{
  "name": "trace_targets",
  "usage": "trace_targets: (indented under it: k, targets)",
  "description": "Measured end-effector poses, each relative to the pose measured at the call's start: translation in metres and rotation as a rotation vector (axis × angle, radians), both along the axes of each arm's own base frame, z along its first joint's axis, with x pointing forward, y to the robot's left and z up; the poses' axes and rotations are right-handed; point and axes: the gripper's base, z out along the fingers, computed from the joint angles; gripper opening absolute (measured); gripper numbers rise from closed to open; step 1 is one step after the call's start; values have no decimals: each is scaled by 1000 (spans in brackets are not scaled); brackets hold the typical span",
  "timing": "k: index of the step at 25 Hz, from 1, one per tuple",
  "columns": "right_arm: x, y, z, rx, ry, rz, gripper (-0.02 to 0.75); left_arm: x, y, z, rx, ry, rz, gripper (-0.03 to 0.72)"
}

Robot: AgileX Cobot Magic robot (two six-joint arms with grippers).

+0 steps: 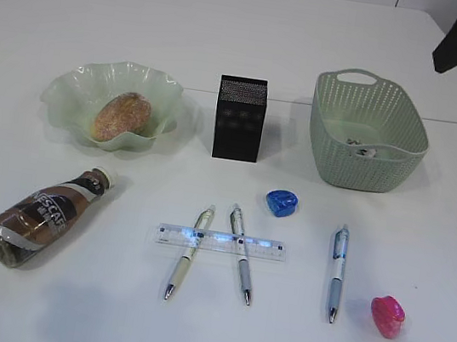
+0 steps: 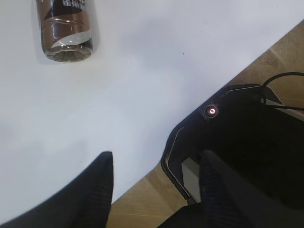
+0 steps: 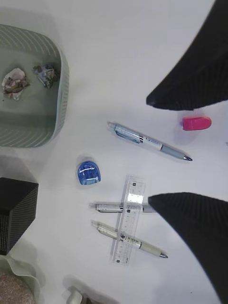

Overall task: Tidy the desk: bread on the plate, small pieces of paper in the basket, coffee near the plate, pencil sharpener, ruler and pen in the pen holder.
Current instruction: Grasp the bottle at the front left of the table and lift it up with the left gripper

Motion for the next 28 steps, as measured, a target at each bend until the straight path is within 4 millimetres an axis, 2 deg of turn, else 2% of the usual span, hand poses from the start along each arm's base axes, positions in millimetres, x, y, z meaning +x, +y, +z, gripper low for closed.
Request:
trace_targets:
  k: [4, 10, 13, 18, 21, 28]
  targets:
    - [-1, 5, 1, 61, 3, 14, 440, 0, 0, 0, 0, 0, 0, 400]
    - [-4, 29, 13, 332, -14, 129, 440, 0, 0, 0, 2, 3, 0, 400]
    - [-7, 47, 29, 572, -56, 233, 440, 0, 0, 0, 2, 3, 0, 400]
    - [-11, 62, 55, 879, -145, 344, 440, -1, 0, 0, 5, 9, -1, 400]
    - [-12, 63, 62, 946, -175, 362, 440, -1, 1, -1, 7, 12, -1, 400]
    - [-12, 64, 64, 960, -189, 367, 440, -1, 1, -1, 7, 12, -1, 400]
